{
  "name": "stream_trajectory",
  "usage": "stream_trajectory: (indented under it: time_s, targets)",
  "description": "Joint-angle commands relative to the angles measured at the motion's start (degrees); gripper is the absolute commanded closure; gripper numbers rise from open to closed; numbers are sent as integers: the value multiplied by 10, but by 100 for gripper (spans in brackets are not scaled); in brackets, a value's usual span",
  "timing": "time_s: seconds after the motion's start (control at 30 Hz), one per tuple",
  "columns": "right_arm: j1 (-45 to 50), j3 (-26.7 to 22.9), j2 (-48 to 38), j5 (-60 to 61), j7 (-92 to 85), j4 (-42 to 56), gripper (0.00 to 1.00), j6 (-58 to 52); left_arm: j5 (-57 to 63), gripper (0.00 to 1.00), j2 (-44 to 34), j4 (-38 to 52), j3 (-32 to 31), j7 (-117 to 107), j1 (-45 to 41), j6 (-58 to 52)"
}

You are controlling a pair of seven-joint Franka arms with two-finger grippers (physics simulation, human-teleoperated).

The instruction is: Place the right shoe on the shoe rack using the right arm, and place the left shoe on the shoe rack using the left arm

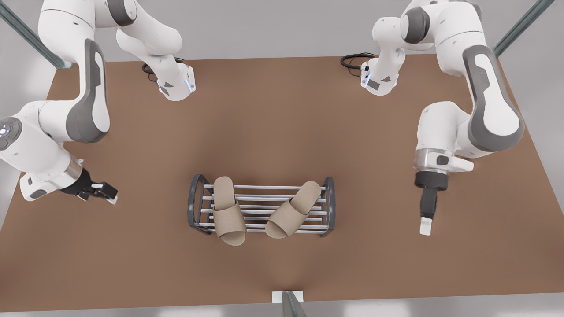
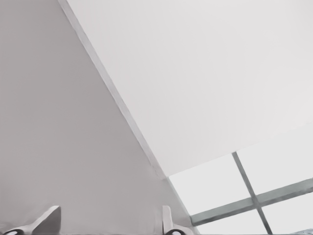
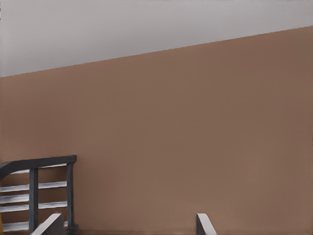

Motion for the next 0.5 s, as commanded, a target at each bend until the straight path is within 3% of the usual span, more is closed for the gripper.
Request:
stream_trajectory:
  time_s: [0.0, 0.07, 0.1, 0.2, 0.23, 0.33, 0.47]
  targets:
    - [0, 0, -1, 2, -123, 3, 0, -30, -599, 0, -1, 17, -64, 683, 16, -365]
    - [1, 0, -1, -7, -124, 11, 0, -47, -762, 0, -31, 24, -56, 1165, 17, -632]
    - [1, 1, -1, -6, -124, 13, 0, -54, -774, 0, -54, 21, -47, 1367, 21, -748]
    - [1, 1, -2, -3, -124, 14, 0, -55, -768, 0, -98, 20, -19, 1652, 28, -1084]
    - [1, 1, -2, -3, -124, 14, 0, -55, -770, 0, -100, 24, -8, 1661, 28, -1141]
    - [1, 1, -1, -1, -124, 14, 0, -55, -776, 0, -119, 61, -32, 1614, 21, -1179]
    - [0, 0, 0, -1, -124, 14, 0, -65, -775, 0, -91, 56, -97, 1534, 47, -1086]
